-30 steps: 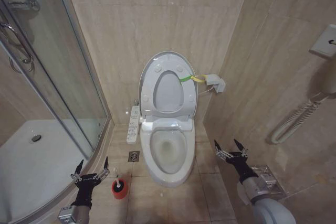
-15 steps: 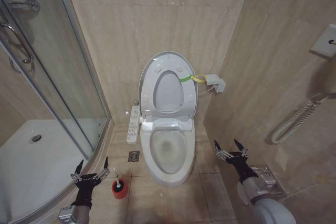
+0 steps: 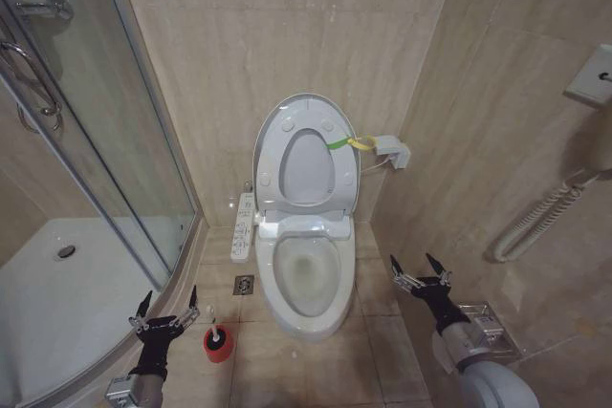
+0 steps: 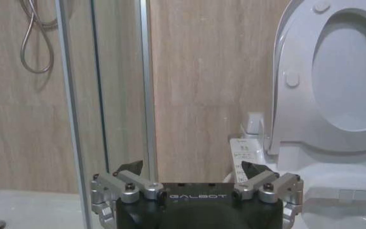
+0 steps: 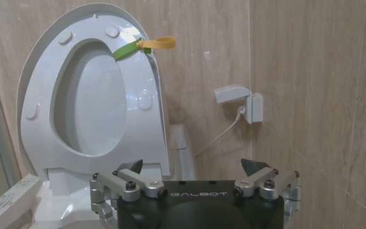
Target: Open the toilet lid, clean the toilet bowl with a toilet brush, close the toilet lid, and flush.
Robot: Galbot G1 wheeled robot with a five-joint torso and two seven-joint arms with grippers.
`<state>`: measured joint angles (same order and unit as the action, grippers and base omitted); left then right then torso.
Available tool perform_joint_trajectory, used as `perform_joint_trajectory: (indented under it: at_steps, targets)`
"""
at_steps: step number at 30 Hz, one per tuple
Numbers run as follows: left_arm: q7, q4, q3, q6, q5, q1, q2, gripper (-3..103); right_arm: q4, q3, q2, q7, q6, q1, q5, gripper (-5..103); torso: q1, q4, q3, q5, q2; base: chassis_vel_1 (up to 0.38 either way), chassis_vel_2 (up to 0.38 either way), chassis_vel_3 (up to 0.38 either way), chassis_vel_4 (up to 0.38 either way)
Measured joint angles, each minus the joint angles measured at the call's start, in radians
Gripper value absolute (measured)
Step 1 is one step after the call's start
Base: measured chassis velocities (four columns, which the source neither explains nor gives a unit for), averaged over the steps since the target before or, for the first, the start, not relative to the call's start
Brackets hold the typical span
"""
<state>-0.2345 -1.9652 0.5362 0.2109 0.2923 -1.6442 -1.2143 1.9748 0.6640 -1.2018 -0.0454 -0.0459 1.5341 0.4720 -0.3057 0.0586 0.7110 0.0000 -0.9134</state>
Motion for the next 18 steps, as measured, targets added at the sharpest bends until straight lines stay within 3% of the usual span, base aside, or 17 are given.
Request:
perform_joint_trajectory:
  at_steps: [18]
  targets:
    - [0.0,0.0,0.0,0.0,0.0,0.0,0.0,100,0.0,0.0,0.0,0.0,0.0,0.0,0.0,100,0.0,0.0,0.0,0.0,0.0,0.0,0.0,0.0,0.0]
